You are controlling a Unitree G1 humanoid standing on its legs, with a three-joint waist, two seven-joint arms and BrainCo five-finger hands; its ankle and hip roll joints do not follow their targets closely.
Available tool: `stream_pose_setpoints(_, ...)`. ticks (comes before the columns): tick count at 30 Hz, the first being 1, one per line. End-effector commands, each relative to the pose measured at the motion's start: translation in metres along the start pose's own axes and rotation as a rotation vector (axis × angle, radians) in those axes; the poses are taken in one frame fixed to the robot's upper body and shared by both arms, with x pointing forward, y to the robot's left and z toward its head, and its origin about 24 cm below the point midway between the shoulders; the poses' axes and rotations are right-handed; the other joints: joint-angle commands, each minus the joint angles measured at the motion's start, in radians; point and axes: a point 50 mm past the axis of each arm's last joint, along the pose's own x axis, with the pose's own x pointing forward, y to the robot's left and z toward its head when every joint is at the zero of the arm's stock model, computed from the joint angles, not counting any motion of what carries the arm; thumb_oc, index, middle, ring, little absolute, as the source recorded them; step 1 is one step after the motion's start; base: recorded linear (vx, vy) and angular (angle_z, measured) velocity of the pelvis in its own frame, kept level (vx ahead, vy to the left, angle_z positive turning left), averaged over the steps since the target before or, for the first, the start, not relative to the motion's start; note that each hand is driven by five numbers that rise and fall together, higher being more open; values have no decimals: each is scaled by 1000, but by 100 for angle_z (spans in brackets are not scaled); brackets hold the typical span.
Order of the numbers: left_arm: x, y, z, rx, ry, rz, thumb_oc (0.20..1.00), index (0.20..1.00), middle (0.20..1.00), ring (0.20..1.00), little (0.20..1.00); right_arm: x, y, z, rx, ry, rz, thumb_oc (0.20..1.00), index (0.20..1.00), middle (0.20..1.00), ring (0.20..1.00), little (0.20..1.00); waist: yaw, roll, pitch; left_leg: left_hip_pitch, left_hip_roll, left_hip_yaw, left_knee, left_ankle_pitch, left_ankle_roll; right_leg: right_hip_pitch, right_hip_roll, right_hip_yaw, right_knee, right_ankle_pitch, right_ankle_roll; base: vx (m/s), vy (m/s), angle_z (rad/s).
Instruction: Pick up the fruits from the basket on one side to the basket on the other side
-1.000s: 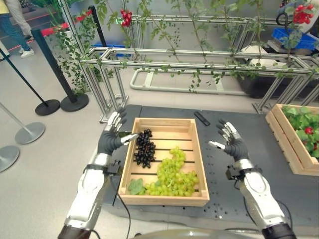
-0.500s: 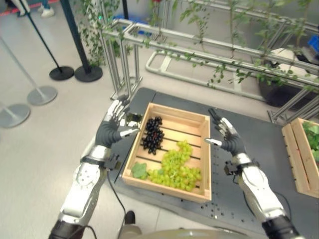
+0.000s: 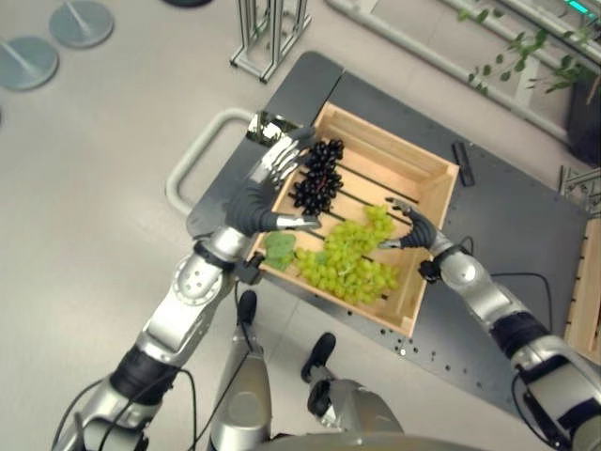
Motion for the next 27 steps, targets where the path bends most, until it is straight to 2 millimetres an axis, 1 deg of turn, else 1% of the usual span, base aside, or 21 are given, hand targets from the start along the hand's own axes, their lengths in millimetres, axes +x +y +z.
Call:
stream_pose_setpoints(1,10,-5,24,-24,-165,-9,1000,1000,1000,1000,1000,0,-15,2,-147,-24,-26,1000,1000,1000,1000,1000,11,9,-17,-32,45,-13,44,-26,-39,-60,-92,-12,87,1,90,-48,32,3)
stream_pose_setpoints(3,14,-10,23,-35,-173,-15,1000,1000,1000,1000,1000,-2,-18,-12,-166,42,-31,1000,1000,1000,1000,1000,14,15,0,-44,43,-16,47,-24,-37,-72,-96,-20,94,1,90,-45,25,0)
stream_pose_setpoints(4,15,-13,23,-41,-175,-19,1000,1000,1000,1000,1000,0,-20,-15,-208,63,-25,1000,1000,1000,1000,1000,15,18,8,-50,43,-18,49,-24,-36,-78,-96,-22,97,2,90,-65,26,0)
stream_pose_setpoints(5,17,-15,23,-42,-178,-23,1000,1000,1000,1000,1000,2,-23,-14,-250,62,-27,1000,1000,1000,1000,1000,14,24,18,-58,43,-19,51,-23,-35,-89,-97,-20,101,2,90,-46,15,2)
stream_pose_setpoints(6,17,-15,23,-42,-178,-23,1000,1000,1000,1000,1000,2,-23,-14,-250,62,-27,1000,1000,1000,1000,1000,14,24,18,-58,43,-19,51,-23,-35,-89,-97,-20,101,2,90,-74,35,2)
stream_pose_setpoints(7,21,-17,23,-34,-183,-25,1000,1000,1000,1000,1000,4,-27,-16,-287,85,-42,1000,1000,1000,1000,1000,10,33,32,-75,41,-17,57,-23,-32,-110,-100,-17,109,4,91,-52,38,1)
stream_pose_setpoints(8,22,-17,23,-35,-188,-22,1000,1000,1000,1000,1000,6,-28,-15,-305,89,-50,1000,1000,1000,1000,1000,6,37,32,-86,41,-15,58,-22,-32,-125,-102,-15,112,5,91,-57,49,-1)
stream_pose_setpoints(11,24,-17,26,-29,-207,-9,1000,1000,1000,1000,1000,11,-31,-10,-434,76,-39,1000,1000,1000,1000,1000,2,40,32,-105,41,-11,58,-21,-31,-155,-102,-8,119,5,91,-12,20,-2)
stream_pose_setpoints(12,24,-17,26,-29,-208,-8,1000,1000,1000,1000,1000,11,-32,-9,-435,76,-40,1000,1000,1000,1000,1000,1,40,32,-106,41,-11,59,-20,-31,-156,-103,-7,120,5,90,0,0,0)
stream_pose_setpoints(13,25,-19,26,-40,-212,-2,1000,1000,1000,1000,1000,14,-36,-7,-517,77,-54,1000,1000,1000,1000,1000,-2,41,32,-123,41,-11,59,-18,-31,-175,-105,-7,121,7,91,0,0,0)
stream_pose_setpoints(15,26,-19,26,-37,-214,7,1000,1000,1000,1000,1000,15,-45,-8,-592,95,-88,1000,1000,1000,1000,1000,-1,46,32,-139,38,-12,59,-16,-31,-188,-107,-11,123,9,93,0,0,0)
stream_pose_setpoints(18,27,-20,26,-39,-214,23,1000,1000,1000,1000,1000,20,-59,0,-676,86,-172,1000,1000,1000,1000,1000,-2,54,32,-160,34,-15,59,-12,-31,-206,-108,-15,124,12,95,0,0,0)
stream_pose_setpoints(20,27,-21,26,-33,-212,28,1000,1000,1000,1000,1000,24,-70,13,-754,53,-246,1000,1000,1000,1000,1000,-2,59,32,-182,29,-23,66,-13,-28,-225,-113,-17,130,12,97,0,0,0)
stream_pose_setpoints(22,27,-21,26,-32,-213,28,1000,1000,1000,1000,1000,24,-70,13,-754,53,-247,1000,1000,1000,1000,1000,-2,60,32,-184,29,-24,67,-13,-28,-226,-113,-18,131,12,97,0,0,0)
stream_pose_setpoints(23,27,-21,26,-31,-210,36,1000,1000,1000,1000,1000,25,-76,18,-797,44,-280,1000,1000,1000,1000,1000,-1,62,32,-198,23,-28,74,-16,-25,-233,-115,-22,136,10,96,1,10,3)
stream_pose_setpoints(25,28,-21,26,-26,-211,37,1000,1000,1000,1000,1000,27,-82,27,-831,14,-312,1000,1000,1000,1000,1000,-1,65,32,-209,21,-32,78,-17,-25,-243,-117,-25,141,8,96,8,16,8)
stream_pose_setpoints(26,28,-22,25,-26,-207,41,1000,1000,1000,1000,1000,29,-88,34,-837,6,-350,1000,1000,1000,1000,1000,1,68,32,-217,18,-35,78,-16,-24,-248,-119,-29,141,9,97,8,15,7)
stream_pose_setpoints(27,28,-22,25,-25,-207,41,1000,1000,1000,1000,1000,29,-89,34,-838,6,-351,1000,1000,1000,1000,1000,1,68,32,-218,18,-35,79,-16,-24,-249,-119,-29,142,9,97,5,19,5)
